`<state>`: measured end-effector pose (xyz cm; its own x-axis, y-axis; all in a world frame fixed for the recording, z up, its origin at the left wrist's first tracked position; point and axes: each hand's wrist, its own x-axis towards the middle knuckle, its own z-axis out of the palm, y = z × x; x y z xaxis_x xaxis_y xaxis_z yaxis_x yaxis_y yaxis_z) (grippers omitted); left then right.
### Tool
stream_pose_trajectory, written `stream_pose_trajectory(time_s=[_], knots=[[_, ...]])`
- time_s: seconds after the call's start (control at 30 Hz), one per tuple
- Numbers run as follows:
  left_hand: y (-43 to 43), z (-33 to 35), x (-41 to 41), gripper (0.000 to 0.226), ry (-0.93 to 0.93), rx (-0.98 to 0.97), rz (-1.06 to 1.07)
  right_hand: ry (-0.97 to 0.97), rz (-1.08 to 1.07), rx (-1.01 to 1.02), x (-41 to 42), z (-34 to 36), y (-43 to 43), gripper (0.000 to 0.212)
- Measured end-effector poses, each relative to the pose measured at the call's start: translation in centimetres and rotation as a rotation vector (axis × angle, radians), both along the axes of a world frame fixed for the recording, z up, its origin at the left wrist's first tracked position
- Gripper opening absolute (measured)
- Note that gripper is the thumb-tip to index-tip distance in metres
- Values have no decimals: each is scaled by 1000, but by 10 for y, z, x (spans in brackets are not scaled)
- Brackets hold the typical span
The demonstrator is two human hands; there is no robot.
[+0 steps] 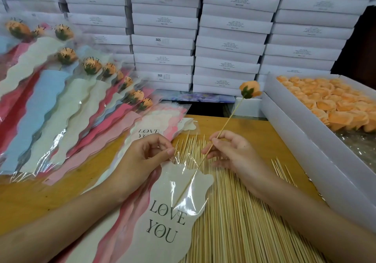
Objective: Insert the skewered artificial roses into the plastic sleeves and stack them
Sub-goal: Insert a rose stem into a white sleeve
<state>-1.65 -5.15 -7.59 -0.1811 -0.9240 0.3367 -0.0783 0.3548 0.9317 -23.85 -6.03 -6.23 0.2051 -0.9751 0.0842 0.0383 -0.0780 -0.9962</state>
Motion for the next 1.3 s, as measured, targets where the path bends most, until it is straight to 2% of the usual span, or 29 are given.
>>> stream_pose_trajectory(time_s=[0.3,0.47,0.57,0.63,0.73,0.8,0.93,1.07,1.23,1.3], knots=[[0,-1,2,12,6,18,11,53,133,38,7,3,10,12],[2,2,2,20,47,26,35,37,115,15,7,1,9,9],[4,3,3,43,120,142,-18,-34,53,5,4,1,4,8],[4,4,1,51,147,265,-70,-75,-5,-13,2,0,1,10],[8,6,-2,27,216,417,-217,-118,-92,-31,-3,-1,-5,12],[9,6,-2,25,229,469,-310,-129,-142,-37,-7,-1,-8,14],[11,7,0,21,58,433,-445,-109,-183,-54,-11,-1,-11,17],[9,2,2,20,-145,348,-378,-65,-182,-65,-11,-1,-11,19],[9,1,2,37,-237,301,-284,16,-141,-81,-10,-3,-11,23],[12,5,0,33,-222,311,-325,30,-113,-84,-10,-3,-12,21]])
